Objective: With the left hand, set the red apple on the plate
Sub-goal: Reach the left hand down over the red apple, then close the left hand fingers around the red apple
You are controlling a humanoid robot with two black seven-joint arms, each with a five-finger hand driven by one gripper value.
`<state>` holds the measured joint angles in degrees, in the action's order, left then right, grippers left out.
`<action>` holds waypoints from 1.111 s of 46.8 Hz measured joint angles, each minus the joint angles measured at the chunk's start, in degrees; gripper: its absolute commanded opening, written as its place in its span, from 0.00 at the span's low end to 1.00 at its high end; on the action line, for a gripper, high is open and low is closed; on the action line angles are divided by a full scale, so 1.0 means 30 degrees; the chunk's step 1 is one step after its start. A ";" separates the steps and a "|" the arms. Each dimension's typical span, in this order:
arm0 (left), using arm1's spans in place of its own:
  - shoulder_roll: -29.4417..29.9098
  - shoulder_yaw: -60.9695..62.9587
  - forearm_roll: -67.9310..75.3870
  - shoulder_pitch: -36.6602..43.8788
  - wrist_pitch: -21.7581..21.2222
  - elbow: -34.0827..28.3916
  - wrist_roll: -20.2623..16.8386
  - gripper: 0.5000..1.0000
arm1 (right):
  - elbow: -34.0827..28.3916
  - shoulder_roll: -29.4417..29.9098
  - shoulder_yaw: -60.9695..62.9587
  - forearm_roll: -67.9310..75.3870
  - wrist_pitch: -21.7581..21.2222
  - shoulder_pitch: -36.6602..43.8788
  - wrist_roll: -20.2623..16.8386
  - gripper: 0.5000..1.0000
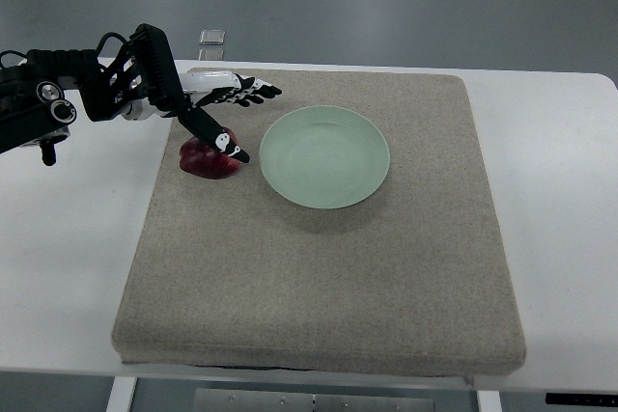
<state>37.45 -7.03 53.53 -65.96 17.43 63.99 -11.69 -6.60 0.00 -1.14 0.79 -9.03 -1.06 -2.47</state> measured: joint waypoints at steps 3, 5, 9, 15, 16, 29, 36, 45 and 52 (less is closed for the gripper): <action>0.0028 -0.0002 0.1156 -0.0262 -0.0031 -0.0028 -0.0001 0.98 | -0.0002 0.0000 0.0001 0.0000 0.0001 0.0006 0.0001 0.86; 0.0041 -0.0008 0.1903 -0.0330 -0.0063 -0.0052 -0.0013 0.98 | -0.0002 0.0000 0.0000 0.0000 0.0003 0.0003 0.0001 0.86; 0.0117 -0.0008 0.3613 -0.0328 -0.0240 0.0002 -0.0029 0.98 | -0.0003 0.0000 0.0000 0.0000 0.0004 0.0003 0.0001 0.86; 0.0185 -0.0007 0.5941 -0.0259 -0.0536 0.0023 -0.0042 0.98 | -0.0001 0.0000 0.0000 0.0000 0.0003 0.0001 0.0002 0.86; 0.0171 -0.0007 0.6227 -0.0257 -0.0555 0.0025 -0.0042 0.98 | 0.0000 0.0000 0.0000 -0.0001 0.0003 0.0000 0.0000 0.86; 0.0139 0.0113 0.7031 -0.0356 -0.0335 0.0231 -0.0029 0.98 | 0.0002 0.0000 0.0000 -0.0002 -0.0003 0.0000 0.0001 0.86; 0.0194 0.0111 0.7582 -0.0352 -0.0344 0.0143 -0.0016 0.98 | -0.0002 0.0000 0.0000 -0.0003 -0.0003 0.0001 0.0001 0.86; 0.0232 0.0512 0.7448 -0.0166 -0.0345 -0.0273 0.0001 0.98 | -0.0003 0.0000 0.0000 -0.0003 -0.0003 0.0001 0.0001 0.86; 0.0252 0.0749 0.7174 -0.0124 -0.0346 -0.0496 0.0002 0.98 | -0.0005 0.0000 0.0000 -0.0003 -0.0003 0.0002 0.0001 0.86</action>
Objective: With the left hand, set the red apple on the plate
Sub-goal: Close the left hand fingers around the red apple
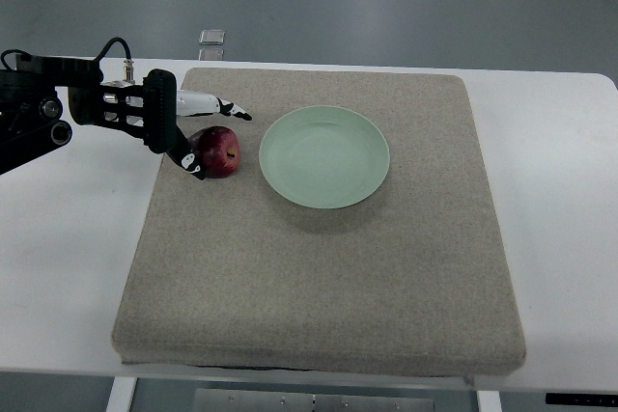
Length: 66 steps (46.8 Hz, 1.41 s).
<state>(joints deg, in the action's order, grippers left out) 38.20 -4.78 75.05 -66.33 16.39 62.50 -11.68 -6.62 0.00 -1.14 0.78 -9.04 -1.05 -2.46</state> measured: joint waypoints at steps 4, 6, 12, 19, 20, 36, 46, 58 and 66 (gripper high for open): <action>-0.0018 0.0000 -0.0141 0.0051 0.0000 -0.0007 0.0000 0.98 | 0.0000 0.0000 0.0000 -0.0001 0.0000 -0.0001 0.0000 0.86; -0.0053 0.0000 -0.0279 0.0075 0.0001 -0.0005 0.0000 0.98 | -0.0001 0.0000 0.0000 -0.0001 0.0000 0.0001 0.0000 0.86; -0.0163 0.0008 -0.0378 0.0100 0.0013 -0.0015 -0.0001 0.95 | 0.0002 0.0000 0.0000 -0.0006 0.0003 0.0003 0.0001 0.86; -0.0217 0.0205 -0.0357 0.0108 -0.0002 -0.0305 -0.0001 0.93 | 0.0003 0.0000 0.0000 -0.0006 0.0005 -0.0001 0.0000 0.86; -0.0232 0.0208 -0.0357 0.0108 -0.0006 -0.0333 -0.0002 0.92 | 0.0003 0.0000 0.0000 -0.0006 0.0006 0.0001 0.0001 0.86; -0.0341 0.0218 -0.0404 0.0139 0.0042 -0.0422 -0.0031 0.78 | 0.0007 0.0000 0.0000 -0.0003 0.0001 -0.0002 0.0001 0.86; -0.0396 0.0616 -0.0387 0.0138 0.0044 -0.0464 -0.0063 0.65 | 0.0008 0.0000 0.0000 -0.0003 -0.0002 0.0001 0.0002 0.86; -0.0384 0.0774 -0.0377 0.0111 -0.0067 -0.0643 -0.0091 0.05 | 0.0005 0.0000 0.0000 0.0000 -0.0001 0.0007 0.0001 0.86; -0.0399 0.0729 -0.0418 0.0097 -0.0123 -0.0736 -0.0091 0.00 | 0.0006 0.0000 0.0000 0.0001 0.0006 0.0001 0.0001 0.86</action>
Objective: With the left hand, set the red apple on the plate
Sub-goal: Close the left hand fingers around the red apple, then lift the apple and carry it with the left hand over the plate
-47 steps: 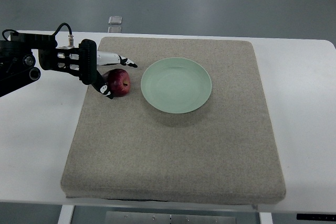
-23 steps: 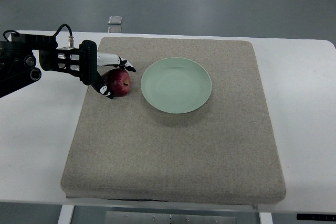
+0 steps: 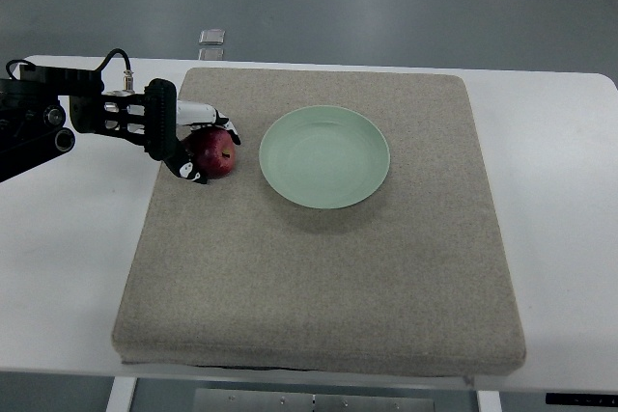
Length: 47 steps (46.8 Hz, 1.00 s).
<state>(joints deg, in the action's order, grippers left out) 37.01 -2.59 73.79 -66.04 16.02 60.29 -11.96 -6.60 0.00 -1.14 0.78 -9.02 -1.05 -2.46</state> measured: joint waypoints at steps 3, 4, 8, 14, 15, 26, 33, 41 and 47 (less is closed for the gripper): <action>-0.0002 -0.0021 -0.0010 -0.0011 -0.0067 0.0000 0.0000 0.00 | -0.0003 0.0000 0.0000 0.0002 0.0000 -0.0002 0.0000 0.86; -0.0002 -0.0031 -0.0012 -0.0012 -0.0107 0.0000 0.0000 0.00 | -0.0004 0.0000 0.0000 0.0003 -0.0002 -0.0002 0.0000 0.86; -0.0002 -0.0165 -0.0016 -0.0018 -0.0171 -0.0013 0.0000 0.00 | -0.0003 0.0000 0.0000 0.0003 -0.0009 -0.0003 0.0000 0.86; -0.0003 -0.0265 -0.0016 -0.0156 -0.0208 -0.0004 0.0000 0.00 | -0.0010 0.0000 0.0000 0.0002 -0.0009 -0.0003 0.0000 0.86; -0.0003 -0.0266 -0.0029 -0.0201 -0.0223 -0.0002 0.0000 0.00 | -0.0007 0.0000 0.0000 0.0002 -0.0009 -0.0003 0.0000 0.86; -0.0799 -0.1319 -0.0048 -0.0467 -0.0651 -0.0272 0.0051 0.00 | 0.0002 0.0000 0.0000 -0.0001 -0.0009 0.0000 0.0000 0.86; -0.1559 -0.2212 0.0022 -0.0831 -0.0682 -0.0496 0.0090 0.00 | 0.0000 0.0000 0.0000 -0.0003 -0.0009 0.0000 0.0000 0.86; -0.3221 -0.2329 0.0060 -0.1133 -0.0815 -0.1433 0.0091 0.00 | 0.0000 0.0000 0.0000 -0.0003 -0.0009 -0.0003 0.0000 0.86; -0.4341 -0.2335 0.0060 -0.1182 -0.0878 -0.2215 0.0097 0.00 | -0.0002 0.0000 0.0000 -0.0003 -0.0002 0.0002 0.0001 0.86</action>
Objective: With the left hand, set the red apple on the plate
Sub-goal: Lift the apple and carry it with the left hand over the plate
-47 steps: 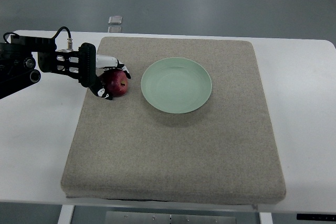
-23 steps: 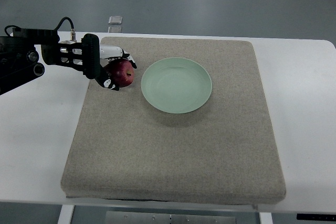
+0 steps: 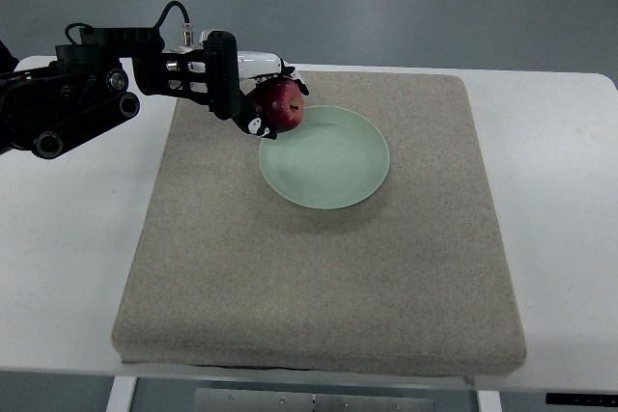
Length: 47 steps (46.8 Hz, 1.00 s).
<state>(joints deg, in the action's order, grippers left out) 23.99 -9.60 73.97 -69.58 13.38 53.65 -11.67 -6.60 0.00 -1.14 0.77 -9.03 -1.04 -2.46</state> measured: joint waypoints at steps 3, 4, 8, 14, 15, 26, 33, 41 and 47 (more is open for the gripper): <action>-0.0433 0.0007 0.0000 0.0001 -0.0021 -0.0344 0.0016 0.00 | 0.0000 0.0000 -0.0001 0.0001 0.0005 -0.0007 -0.0001 0.86; -0.0533 0.0010 -0.0001 0.0012 -0.0033 -0.0433 0.0017 0.00 | 0.0001 0.0000 0.0000 0.0000 0.0005 -0.0005 0.0000 0.86; -0.0956 0.0028 -0.0015 0.0172 -0.0041 -0.0737 0.0023 0.00 | 0.0003 0.0000 -0.0001 0.0000 0.0007 -0.0006 -0.0002 0.86; -0.1400 0.0165 -0.0019 0.0297 -0.0018 -0.0834 0.0023 0.00 | 0.0003 0.0000 0.0000 0.0001 -0.0004 -0.0006 -0.0001 0.86; -0.1442 0.0198 -0.0018 0.0304 -0.0016 -0.0835 0.0023 0.00 | 0.0002 0.0000 0.0000 0.0000 -0.0004 -0.0006 0.0001 0.86; -0.2028 0.0357 0.0010 0.0415 -0.0006 -0.0870 0.0024 0.00 | 0.0001 0.0000 0.0000 -0.0002 -0.0004 -0.0003 -0.0001 0.86; -0.2127 0.0389 0.0011 0.0813 -0.0005 -0.0888 0.0048 0.01 | -0.0001 0.0000 -0.0001 -0.0002 -0.0004 -0.0006 -0.0001 0.86; -0.2535 0.0375 0.0011 0.0882 -0.0006 -0.1126 0.0106 0.06 | -0.0001 0.0000 0.0000 -0.0001 -0.0004 -0.0002 0.0000 0.86; -0.2795 0.0351 0.0010 0.1075 -0.0006 -0.1275 0.0111 0.10 | 0.0004 0.0000 -0.0001 0.0001 -0.0003 -0.0006 -0.0001 0.86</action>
<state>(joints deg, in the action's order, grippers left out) 15.60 -8.55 74.01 -66.36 13.36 49.82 -11.33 -6.59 0.00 -1.14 0.77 -9.04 -1.06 -2.46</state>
